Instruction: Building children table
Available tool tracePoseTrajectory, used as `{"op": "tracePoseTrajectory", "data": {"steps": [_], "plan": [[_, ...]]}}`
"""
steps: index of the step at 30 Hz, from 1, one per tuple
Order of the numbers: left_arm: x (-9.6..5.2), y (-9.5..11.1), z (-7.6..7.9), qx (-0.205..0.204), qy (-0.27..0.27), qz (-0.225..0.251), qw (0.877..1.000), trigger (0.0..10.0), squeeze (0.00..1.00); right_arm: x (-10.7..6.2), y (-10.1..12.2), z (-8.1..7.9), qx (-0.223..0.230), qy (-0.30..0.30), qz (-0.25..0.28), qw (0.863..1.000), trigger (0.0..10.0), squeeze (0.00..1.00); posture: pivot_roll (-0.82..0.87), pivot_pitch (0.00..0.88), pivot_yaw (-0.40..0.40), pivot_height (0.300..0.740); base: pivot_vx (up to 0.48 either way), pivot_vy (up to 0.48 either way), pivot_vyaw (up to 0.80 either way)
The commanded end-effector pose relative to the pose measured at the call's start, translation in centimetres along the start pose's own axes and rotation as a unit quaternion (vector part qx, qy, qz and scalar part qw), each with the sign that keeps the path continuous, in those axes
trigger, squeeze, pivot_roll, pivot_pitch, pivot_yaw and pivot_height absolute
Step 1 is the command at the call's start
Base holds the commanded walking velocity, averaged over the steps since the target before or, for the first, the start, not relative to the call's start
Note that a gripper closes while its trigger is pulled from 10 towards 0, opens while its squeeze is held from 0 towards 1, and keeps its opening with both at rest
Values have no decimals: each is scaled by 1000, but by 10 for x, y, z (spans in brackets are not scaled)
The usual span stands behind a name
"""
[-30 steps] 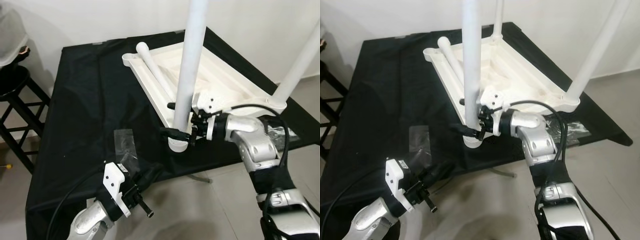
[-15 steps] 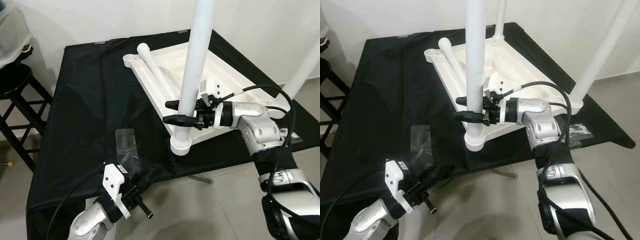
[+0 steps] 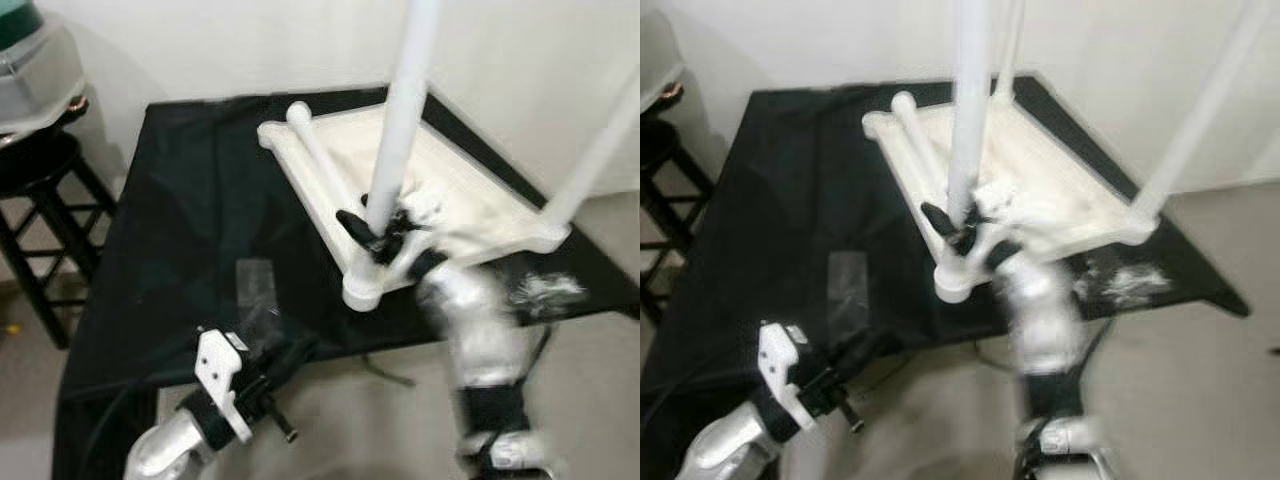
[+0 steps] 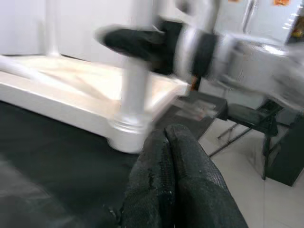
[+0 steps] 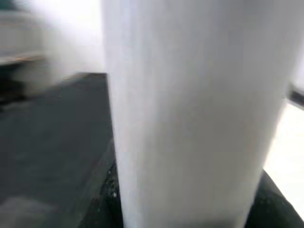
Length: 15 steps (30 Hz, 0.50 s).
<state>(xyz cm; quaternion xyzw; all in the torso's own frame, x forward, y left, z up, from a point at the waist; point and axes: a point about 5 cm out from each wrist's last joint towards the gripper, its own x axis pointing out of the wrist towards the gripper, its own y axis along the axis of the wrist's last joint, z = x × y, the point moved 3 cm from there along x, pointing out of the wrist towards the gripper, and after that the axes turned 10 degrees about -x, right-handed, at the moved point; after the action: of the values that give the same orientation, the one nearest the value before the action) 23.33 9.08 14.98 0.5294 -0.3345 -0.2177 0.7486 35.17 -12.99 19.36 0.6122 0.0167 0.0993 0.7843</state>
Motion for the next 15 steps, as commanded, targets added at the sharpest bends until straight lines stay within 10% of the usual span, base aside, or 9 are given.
{"op": "tracePoseTrajectory", "data": {"steps": [1,10,11,12,13,14,15], "plan": [[-3,-3,-4,-1,6,-11,1000,10000,0,-28,-71,-2,-10,-4,-167,986,0,0,-60,197,24,740,0,0,0],[-2,-3,-7,1,9,-11,1000,10000,0,-12,-57,-15,-22,26,-132,991,0,0,-44,190,16,740,0,0,0],[-2,-2,-8,3,14,-9,1000,10000,0,-10,-54,-14,-27,21,-135,990,4275,0,-41,187,16,740,0,0,0],[-2,-2,-8,3,14,-9,1000,10000,0,-10,-54,-14,-27,21,-135,990,4275,0,-41,187,16,740,0,0,0],[-3,-1,-8,3,15,-8,1000,10000,0,-8,-50,-15,-29,19,-132,991,10000,0,-46,186,17,740,0,0,0],[-3,-1,-8,3,15,-8,1000,10000,0,-8,-50,-15,-29,19,-132,991,10000,0,-46,186,17,740,0,0,0],[-2,-2,-8,2,14,-8,1000,10000,0,-5,-41,-13,-27,18,-117,993,10000,1000,-49,185,19,740,0,0,0]]}}
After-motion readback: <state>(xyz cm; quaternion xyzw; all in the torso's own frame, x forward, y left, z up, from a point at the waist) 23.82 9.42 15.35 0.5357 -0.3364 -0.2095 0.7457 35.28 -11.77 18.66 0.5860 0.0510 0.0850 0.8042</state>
